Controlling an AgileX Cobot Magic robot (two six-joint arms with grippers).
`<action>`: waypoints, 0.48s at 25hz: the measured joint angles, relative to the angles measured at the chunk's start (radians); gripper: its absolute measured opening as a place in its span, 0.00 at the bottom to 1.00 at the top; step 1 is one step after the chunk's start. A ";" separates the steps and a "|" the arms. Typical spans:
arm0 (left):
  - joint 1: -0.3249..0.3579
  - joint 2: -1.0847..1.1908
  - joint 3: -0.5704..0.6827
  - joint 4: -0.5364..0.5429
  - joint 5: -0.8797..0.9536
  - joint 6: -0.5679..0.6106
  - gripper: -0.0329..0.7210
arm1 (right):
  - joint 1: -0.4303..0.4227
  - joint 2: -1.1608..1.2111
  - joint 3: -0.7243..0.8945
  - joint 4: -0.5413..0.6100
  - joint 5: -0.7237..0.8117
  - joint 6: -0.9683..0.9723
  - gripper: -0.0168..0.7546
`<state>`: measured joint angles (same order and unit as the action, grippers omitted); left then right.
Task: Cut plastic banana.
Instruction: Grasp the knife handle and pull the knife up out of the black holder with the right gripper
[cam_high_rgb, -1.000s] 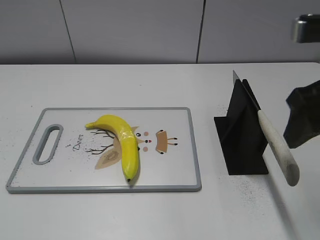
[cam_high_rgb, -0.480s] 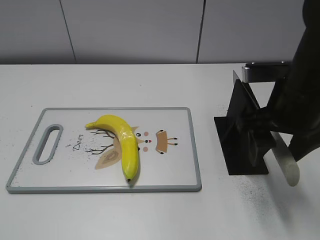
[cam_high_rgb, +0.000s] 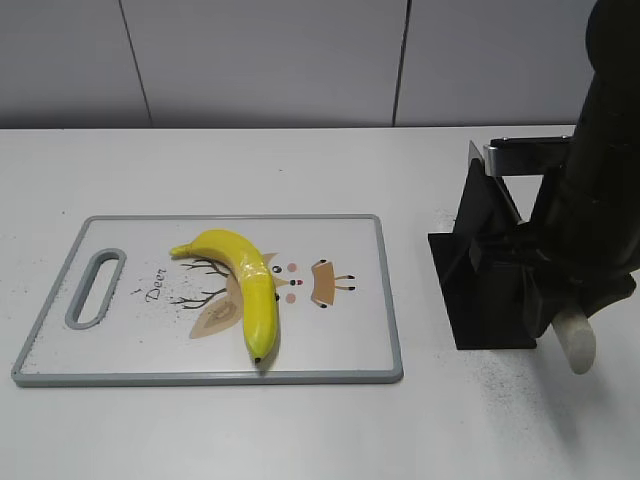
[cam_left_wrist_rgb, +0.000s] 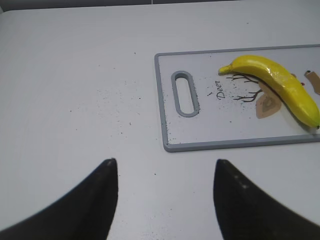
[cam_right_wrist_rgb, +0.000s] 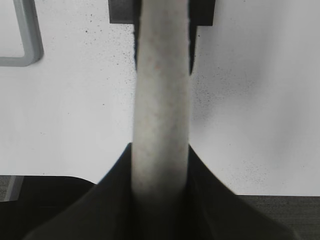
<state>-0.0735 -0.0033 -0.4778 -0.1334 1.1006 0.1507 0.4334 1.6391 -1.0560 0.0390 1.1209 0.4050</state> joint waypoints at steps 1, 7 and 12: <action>0.000 0.000 0.000 0.000 0.000 0.000 0.80 | 0.000 0.000 0.000 0.000 0.000 0.001 0.23; 0.000 0.000 0.000 0.000 0.000 0.000 0.80 | 0.000 -0.050 -0.024 0.007 0.014 0.011 0.23; 0.000 0.000 0.000 0.000 0.000 0.000 0.80 | 0.000 -0.111 -0.086 -0.007 0.067 0.014 0.23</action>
<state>-0.0735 -0.0033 -0.4778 -0.1334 1.1006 0.1507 0.4334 1.5282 -1.1423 0.0318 1.1878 0.4188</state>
